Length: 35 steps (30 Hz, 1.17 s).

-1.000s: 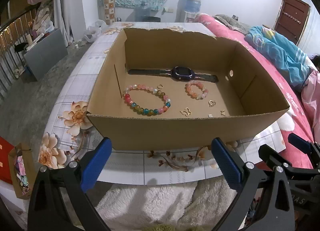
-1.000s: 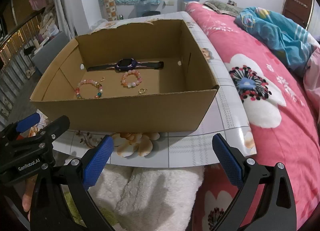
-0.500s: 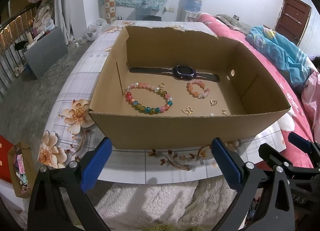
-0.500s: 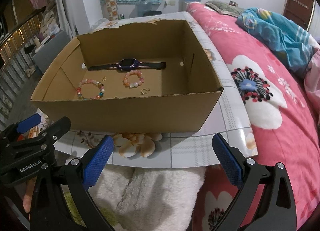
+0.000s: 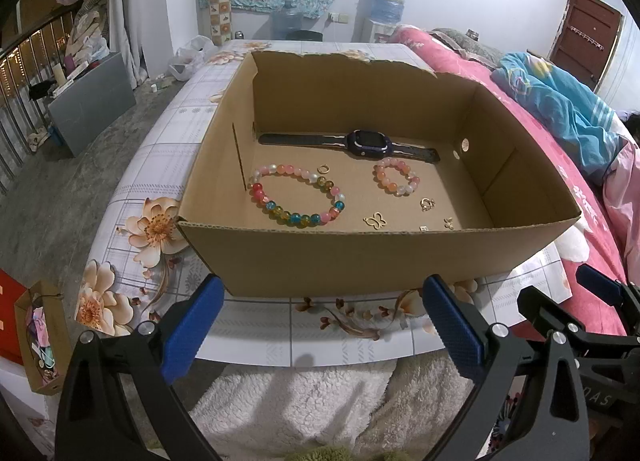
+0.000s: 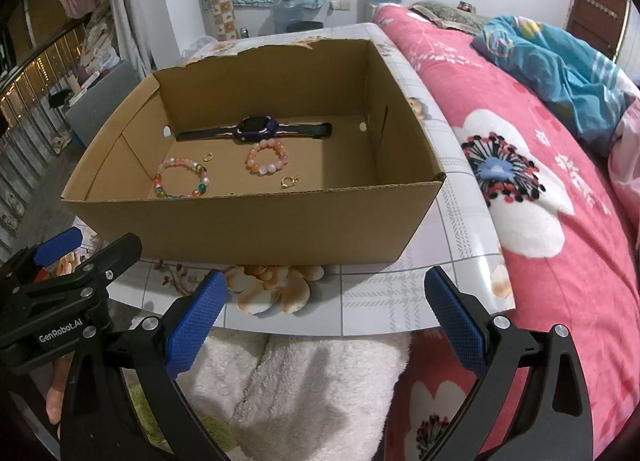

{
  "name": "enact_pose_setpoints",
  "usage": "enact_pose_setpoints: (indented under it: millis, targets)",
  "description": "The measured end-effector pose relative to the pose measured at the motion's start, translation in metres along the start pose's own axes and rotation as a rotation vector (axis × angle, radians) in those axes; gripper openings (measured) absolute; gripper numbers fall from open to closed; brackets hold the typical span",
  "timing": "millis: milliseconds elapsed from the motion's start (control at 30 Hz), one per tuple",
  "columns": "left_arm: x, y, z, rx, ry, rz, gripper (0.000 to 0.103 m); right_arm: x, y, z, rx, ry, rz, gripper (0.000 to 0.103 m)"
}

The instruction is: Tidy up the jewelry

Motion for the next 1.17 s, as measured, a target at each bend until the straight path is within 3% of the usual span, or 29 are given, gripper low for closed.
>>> enact_pose_setpoints:
  millis: [1167]
  targets:
    - [-0.0002,-0.0002,-0.0006,-0.01,0.005,0.003,0.097,0.0,0.0001,-0.0008,-0.001,0.0,-0.001,0.095]
Point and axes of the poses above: each gripper's, at about its wrist camera, not at the fingertips, and x roughly the way its jaws point, z to its left, y to its underside, the point moved 3 cm from there along x, roughly the way its jaws point, and after that the axes turned 11 degrees about z, right-handed, at the moved point
